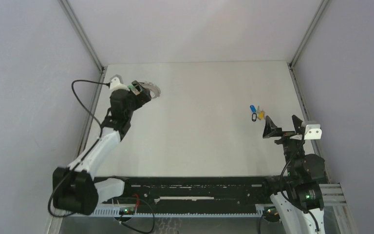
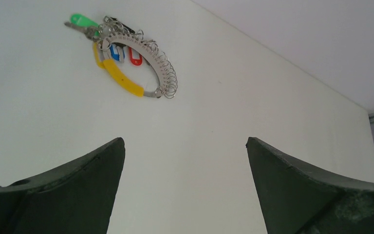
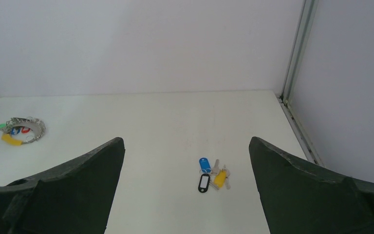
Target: Put the keys on the keyring
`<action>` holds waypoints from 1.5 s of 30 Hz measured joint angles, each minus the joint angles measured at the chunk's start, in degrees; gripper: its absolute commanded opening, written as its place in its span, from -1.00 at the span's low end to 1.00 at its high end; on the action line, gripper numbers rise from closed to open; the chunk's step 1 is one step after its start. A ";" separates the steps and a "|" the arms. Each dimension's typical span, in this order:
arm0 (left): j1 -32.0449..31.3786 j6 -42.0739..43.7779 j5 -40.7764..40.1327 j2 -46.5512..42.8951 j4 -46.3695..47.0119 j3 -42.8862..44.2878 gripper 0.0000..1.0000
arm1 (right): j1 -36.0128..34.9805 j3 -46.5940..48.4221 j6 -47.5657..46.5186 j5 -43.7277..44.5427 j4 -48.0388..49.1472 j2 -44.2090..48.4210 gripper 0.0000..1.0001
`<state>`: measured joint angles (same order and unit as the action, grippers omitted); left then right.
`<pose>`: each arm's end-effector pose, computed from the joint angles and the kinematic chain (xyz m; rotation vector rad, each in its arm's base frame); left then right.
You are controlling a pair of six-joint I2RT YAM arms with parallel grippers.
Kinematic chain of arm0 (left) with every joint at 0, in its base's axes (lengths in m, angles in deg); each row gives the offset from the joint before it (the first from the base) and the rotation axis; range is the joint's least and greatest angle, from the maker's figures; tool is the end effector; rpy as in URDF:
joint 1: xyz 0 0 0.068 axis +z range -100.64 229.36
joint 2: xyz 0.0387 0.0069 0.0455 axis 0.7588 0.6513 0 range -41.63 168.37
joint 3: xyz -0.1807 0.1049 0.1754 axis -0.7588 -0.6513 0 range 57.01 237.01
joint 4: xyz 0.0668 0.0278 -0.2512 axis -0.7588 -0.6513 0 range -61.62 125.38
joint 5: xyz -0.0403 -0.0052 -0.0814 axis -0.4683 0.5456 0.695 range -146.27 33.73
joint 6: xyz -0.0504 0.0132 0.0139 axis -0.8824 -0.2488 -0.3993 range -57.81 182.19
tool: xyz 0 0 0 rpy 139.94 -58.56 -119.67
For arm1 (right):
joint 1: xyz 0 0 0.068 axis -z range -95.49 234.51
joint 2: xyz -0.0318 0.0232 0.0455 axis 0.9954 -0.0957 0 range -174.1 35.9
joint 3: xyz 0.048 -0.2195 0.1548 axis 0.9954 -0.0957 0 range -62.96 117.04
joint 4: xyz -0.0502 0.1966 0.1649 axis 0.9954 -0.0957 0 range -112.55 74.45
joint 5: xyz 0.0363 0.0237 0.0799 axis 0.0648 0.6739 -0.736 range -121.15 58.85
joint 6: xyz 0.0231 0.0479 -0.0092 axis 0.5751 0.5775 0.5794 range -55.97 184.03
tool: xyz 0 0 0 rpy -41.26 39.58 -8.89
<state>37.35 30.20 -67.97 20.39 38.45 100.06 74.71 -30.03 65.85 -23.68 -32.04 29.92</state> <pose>0.2480 -0.0455 0.2939 -0.4621 1.7983 -0.3475 0.0561 0.0050 0.3253 0.0120 1.3902 0.0787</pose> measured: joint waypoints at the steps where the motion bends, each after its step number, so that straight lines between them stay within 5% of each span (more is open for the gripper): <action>1: 0.66 -1.75 0.39 3.30 0.70 1.33 1.00 | -0.07 -0.02 -0.02 0.00 0.00 0.00 1.00; 11: 3.34 -11.23 1.53 32.24 1.38 21.75 0.83 | -0.11 -0.96 -0.79 0.24 0.02 0.15 1.00; 22: 5.68 -16.63 3.76 53.24 -5.11 38.80 0.70 | -0.11 -1.29 -1.09 0.92 0.07 0.15 1.00; 32: 5.95 -18.56 9.42 60.81 -7.17 41.66 0.59 | -0.11 -1.51 -1.55 1.22 0.04 0.15 1.00; 36: 6.01 -19.43 12.41 61.24 -7.04 41.94 0.40 | -0.11 -1.51 -1.68 1.25 0.04 0.15 1.00; 45: 4.70 -19.78 17.51 58.77 -4.48 36.68 0.34 | -0.11 -1.51 -1.68 1.05 0.04 0.55 1.00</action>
<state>42.05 10.42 -50.47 79.16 33.97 136.74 74.60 -31.54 64.17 -22.63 -32.00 30.47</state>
